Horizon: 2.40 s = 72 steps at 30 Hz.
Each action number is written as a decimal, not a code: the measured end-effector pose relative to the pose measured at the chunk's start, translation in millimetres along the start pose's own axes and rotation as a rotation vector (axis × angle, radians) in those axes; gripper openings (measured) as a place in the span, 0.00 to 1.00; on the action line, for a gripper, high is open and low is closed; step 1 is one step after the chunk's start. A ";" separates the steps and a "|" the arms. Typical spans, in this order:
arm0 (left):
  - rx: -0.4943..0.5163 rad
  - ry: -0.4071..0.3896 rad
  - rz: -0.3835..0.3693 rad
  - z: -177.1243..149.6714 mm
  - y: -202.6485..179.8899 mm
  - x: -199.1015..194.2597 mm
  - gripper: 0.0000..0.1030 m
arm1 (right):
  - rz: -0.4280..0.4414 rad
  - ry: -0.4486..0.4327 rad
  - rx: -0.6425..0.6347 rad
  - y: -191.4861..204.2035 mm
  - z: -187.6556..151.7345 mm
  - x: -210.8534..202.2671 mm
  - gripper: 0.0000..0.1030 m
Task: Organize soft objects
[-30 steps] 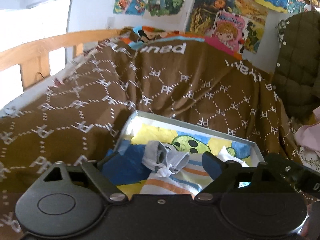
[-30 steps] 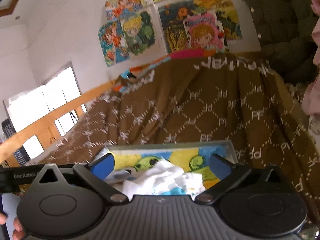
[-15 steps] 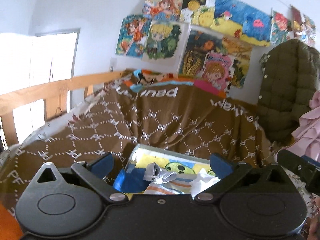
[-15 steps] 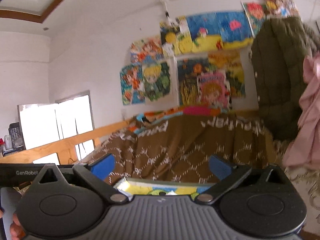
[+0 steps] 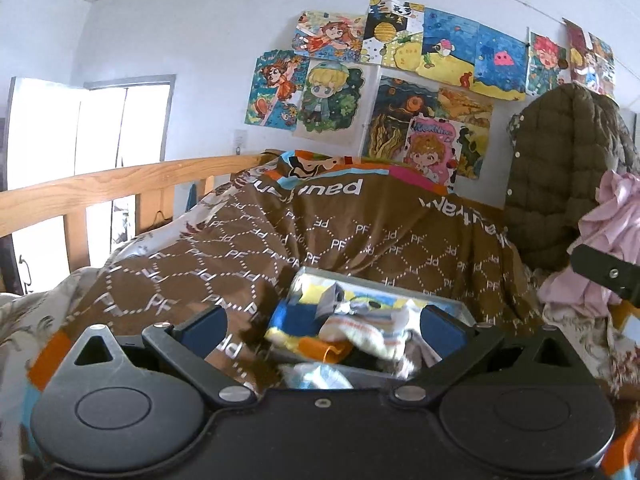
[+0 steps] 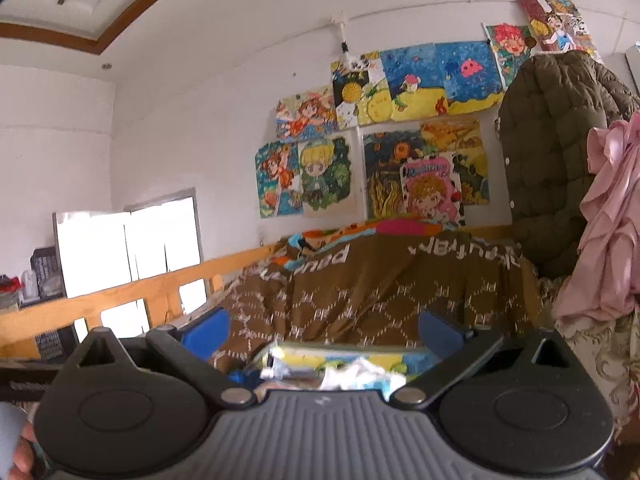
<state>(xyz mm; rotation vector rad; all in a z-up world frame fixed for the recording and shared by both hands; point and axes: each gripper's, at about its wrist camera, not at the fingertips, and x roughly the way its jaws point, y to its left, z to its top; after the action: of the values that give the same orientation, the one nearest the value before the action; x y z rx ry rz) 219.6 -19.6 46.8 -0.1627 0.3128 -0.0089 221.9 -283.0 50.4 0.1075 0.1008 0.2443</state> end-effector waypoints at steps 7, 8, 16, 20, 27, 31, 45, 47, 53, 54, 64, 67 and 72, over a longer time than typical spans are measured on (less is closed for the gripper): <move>0.037 0.019 -0.019 -24.2 10.1 -32.6 0.99 | -0.003 0.040 0.008 13.3 -24.9 -23.9 1.00; 0.049 0.020 -0.024 -27.4 11.5 -36.2 0.99 | 0.002 0.042 0.008 15.1 -27.5 -25.9 1.00; 0.142 0.065 -0.051 -40.4 22.9 -49.4 0.99 | 0.027 0.114 -0.025 38.0 -53.3 -42.2 1.00; 0.208 0.110 -0.072 -44.3 31.5 -48.7 0.99 | 0.053 0.194 -0.026 53.6 -69.1 -45.8 1.00; 0.260 0.162 -0.106 -58.6 51.2 -41.6 0.99 | 0.114 0.310 -0.113 86.9 -95.1 -38.8 1.00; 0.289 0.161 -0.114 -68.4 59.4 -38.3 0.99 | 0.127 0.373 -0.152 97.2 -108.2 -27.1 1.00; 0.322 0.174 -0.142 -80.5 70.6 -2.8 0.99 | 0.166 0.528 -0.190 107.1 -136.8 7.5 1.00; 0.348 0.170 -0.146 -81.2 68.0 3.7 0.99 | 0.171 0.546 -0.184 106.8 -140.6 12.5 1.00; 0.343 0.169 -0.177 -79.6 68.7 23.9 0.99 | 0.187 0.568 -0.164 107.4 -148.1 25.8 1.00; 0.338 0.168 -0.178 -79.1 69.2 28.7 0.99 | 0.184 0.573 -0.160 107.7 -149.4 28.2 1.00; 0.256 0.157 -0.203 -65.9 68.6 79.3 0.99 | 0.208 0.642 -0.141 110.6 -162.7 47.6 0.87; 0.204 0.163 -0.214 -62.8 66.7 93.7 0.99 | 0.218 0.656 -0.139 112.1 -166.3 50.8 0.83; 0.145 0.206 -0.214 -62.7 61.0 119.5 0.99 | 0.232 0.659 -0.113 111.4 -167.9 53.6 0.74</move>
<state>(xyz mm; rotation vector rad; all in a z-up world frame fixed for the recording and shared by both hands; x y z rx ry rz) 313.1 26.6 -58.3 -0.0503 0.4972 -0.2610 228.6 -146.6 -107.1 -0.0788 0.7314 0.5104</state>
